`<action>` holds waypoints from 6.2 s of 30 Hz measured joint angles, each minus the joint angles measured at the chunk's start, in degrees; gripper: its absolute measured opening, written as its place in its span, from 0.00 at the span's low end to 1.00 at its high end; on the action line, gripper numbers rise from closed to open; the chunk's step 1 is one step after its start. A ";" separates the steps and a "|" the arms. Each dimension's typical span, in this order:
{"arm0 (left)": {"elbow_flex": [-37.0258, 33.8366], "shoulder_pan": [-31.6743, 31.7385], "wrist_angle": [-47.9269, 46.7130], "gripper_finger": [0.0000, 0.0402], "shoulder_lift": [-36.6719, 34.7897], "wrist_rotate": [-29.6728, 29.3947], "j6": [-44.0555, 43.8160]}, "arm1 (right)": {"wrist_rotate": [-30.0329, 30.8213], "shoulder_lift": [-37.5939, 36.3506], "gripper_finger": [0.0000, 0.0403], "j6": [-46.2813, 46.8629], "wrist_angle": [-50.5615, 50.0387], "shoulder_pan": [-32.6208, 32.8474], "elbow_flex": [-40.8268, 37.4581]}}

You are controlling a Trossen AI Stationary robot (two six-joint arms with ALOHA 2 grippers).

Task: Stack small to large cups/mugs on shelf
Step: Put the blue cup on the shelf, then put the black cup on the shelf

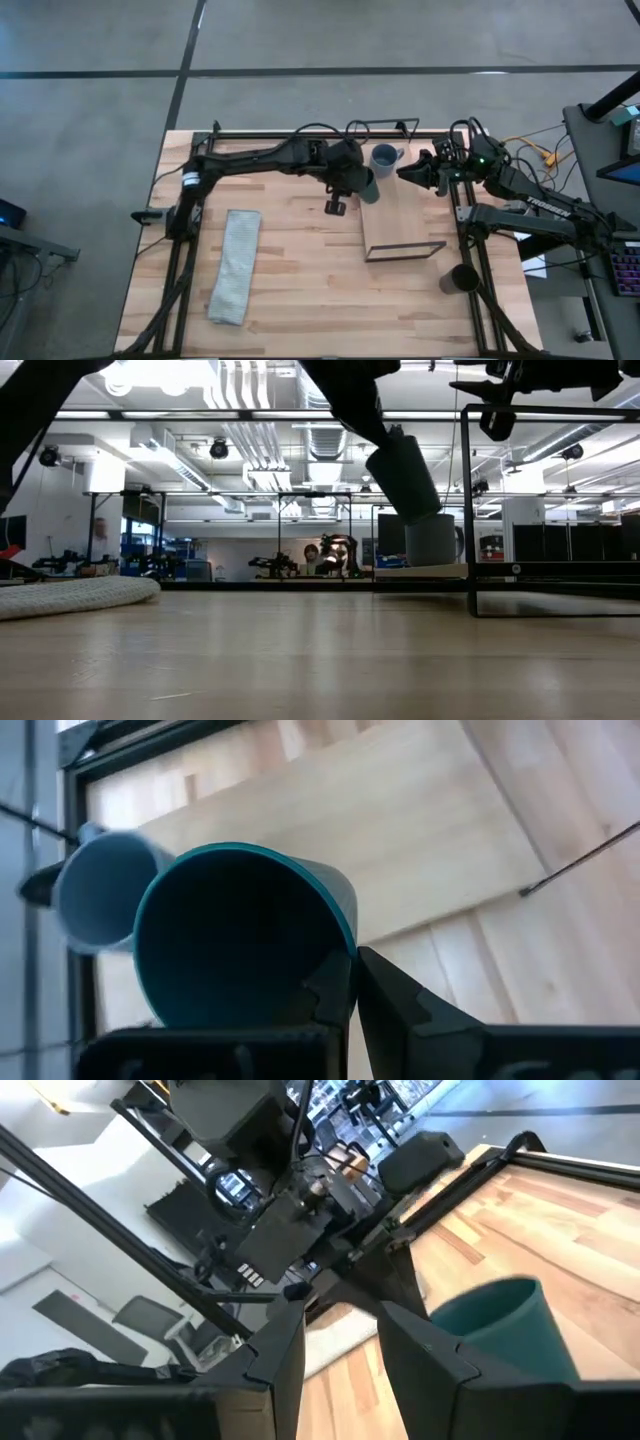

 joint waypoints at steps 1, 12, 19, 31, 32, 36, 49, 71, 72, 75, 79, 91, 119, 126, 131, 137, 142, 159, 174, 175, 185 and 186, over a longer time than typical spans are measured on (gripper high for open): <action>0.20 -0.04 1.11 0.00 0.46 0.71 -0.14 | 0.01 -0.02 0.30 -0.14 -0.20 -0.02 0.00; -0.24 -0.66 4.82 0.00 4.64 1.28 -0.34 | 0.00 -1.21 0.30 -0.32 -0.59 0.00 0.00; -0.20 -1.07 5.90 0.00 6.19 1.28 -0.36 | -0.04 -1.53 0.30 -0.31 -1.85 0.00 0.00; -0.85 -1.12 6.82 0.00 6.17 1.22 -0.49 | -0.07 -1.53 0.30 -0.31 -2.02 0.00 0.00; -1.06 -1.12 6.76 0.00 6.17 1.18 -0.51 | -0.07 -1.53 0.30 -0.31 -2.02 0.00 0.00; -1.18 -1.09 6.80 0.00 6.16 0.82 -0.56 | -0.09 -1.56 0.30 0.02 -2.02 0.00 0.00; -1.22 -1.12 8.93 0.05 6.12 0.82 -0.56 | -0.11 -1.58 0.30 1.02 -2.02 0.00 0.00; -1.27 -1.14 14.78 0.10 6.34 0.46 -1.21 | -2.40 -1.58 0.30 1.24 -2.02 0.00 0.00; -1.27 -1.14 14.77 0.10 6.34 0.40 -1.92 | -3.74 -1.58 0.30 1.25 -2.04 0.00 0.00; -1.01 -1.33 14.73 0.10 6.34 0.25 -3.11 | -6.12 -1.62 0.29 1.23 -4.40 0.09 0.00; -0.81 -1.49 14.70 0.10 5.77 -2.63 -3.39 | -4.44 -1.05 0.25 0.72 -10.95 0.02 0.00; -0.92 -1.38 7.46 0.01 2.73 -6.54 -8.33 | 2.01 4.46 0.03 1.25 -13.26 0.01 0.02; -14.71 -4.00 21.94 0.00 2.60 0.71 -15.39 | 2.08 12.44 0.02 3.32 -13.80 0.02 0.02; -15.16 -3.48 25.72 0.00 4.21 0.36 -15.40 | 2.10 13.02 0.02 3.32 -13.69 0.02 0.02; -15.21 -3.36 26.77 0.00 4.68 0.36 -15.37 | 2.10 12.83 0.02 3.54 -13.55 0.02 0.02; -15.21 -2.23 30.99 0.00 4.75 0.34 -15.35 | 2.27 12.87 0.02 3.56 -13.62 0.02 0.02; -15.23 -0.68 32.77 0.00 4.75 0.32 -15.35 | 3.10 12.81 0.02 3.56 -13.61 0.02 0.02; -14.97 -0.71 23.08 0.00 2.98 0.27 -15.46 | 3.61 2.99 0.02 -12.28 -41.94 0.38 17.19; -14.71 -0.57 22.17 0.00 1.73 0.65 -18.48 | 3.08 6.69 0.08 -15.20 -84.68 5.91 37.83; -14.71 -0.57 22.17 0.00 1.73 0.65 -18.48 | 3.05 6.91 0.09 -16.22 -86.64 6.12 38.12; -14.71 -0.52 22.10 0.00 1.73 0.43 -19.91 | 3.50 9.03 0.19 -23.64 -88.92 6.14 35.45; -14.71 -0.52 22.08 0.00 1.73 0.37 -20.29 | 3.50 9.05 0.20 -24.14 -88.89 6.14 34.91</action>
